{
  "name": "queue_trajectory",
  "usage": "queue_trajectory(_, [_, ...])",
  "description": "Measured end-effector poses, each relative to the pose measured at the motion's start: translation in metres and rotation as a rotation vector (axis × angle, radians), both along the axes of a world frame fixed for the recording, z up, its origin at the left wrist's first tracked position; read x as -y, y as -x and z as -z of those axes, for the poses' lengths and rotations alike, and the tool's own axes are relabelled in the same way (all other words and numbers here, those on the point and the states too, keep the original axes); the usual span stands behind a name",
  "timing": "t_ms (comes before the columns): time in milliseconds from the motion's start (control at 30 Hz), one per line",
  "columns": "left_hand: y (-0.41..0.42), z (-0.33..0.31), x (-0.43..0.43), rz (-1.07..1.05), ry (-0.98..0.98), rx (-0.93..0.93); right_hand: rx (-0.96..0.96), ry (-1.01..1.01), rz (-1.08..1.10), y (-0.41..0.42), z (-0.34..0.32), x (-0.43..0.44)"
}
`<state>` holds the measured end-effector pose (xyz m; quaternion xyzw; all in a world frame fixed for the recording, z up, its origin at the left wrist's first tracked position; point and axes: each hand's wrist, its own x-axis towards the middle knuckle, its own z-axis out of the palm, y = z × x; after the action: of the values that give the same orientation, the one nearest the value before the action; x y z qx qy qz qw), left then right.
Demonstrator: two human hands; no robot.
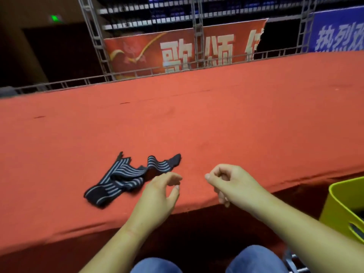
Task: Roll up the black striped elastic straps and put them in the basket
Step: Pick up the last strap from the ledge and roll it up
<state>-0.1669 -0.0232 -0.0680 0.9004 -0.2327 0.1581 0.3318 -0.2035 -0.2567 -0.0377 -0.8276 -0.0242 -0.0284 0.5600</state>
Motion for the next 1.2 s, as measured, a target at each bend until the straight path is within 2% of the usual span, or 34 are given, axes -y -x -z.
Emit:
queue_trajectory(233, [-0.023,0.023,-0.096,-0.146,-0.023,-0.020,-0.001,0.053,-0.071,-0.047,0.031,-0.088])
queue_trajectory(367, [-0.045,0.033,-0.124,-0.236,-0.074,-0.042,0.058,0.203,-0.127,-0.078,0.041,-0.122])
queue_trajectory(633, [-0.082,0.049,-0.148,-0.342,-0.218,-0.256,0.186,0.490,-0.269,-0.123,0.047,-0.168])
queue_trajectory(800, [-0.095,0.058,-0.152,-0.220,-0.062,-0.367,0.156,0.620,-0.319,-0.150,0.056,-0.182])
queue_trajectory(1000, [-0.107,0.081,-0.151,-0.230,-0.137,-0.221,0.157,0.677,-0.326,-0.176,0.064,-0.191])
queue_trajectory(1200, [-0.118,0.082,-0.152,-0.289,0.033,-0.164,0.178,0.699,-0.346,-0.194,0.072,-0.199])
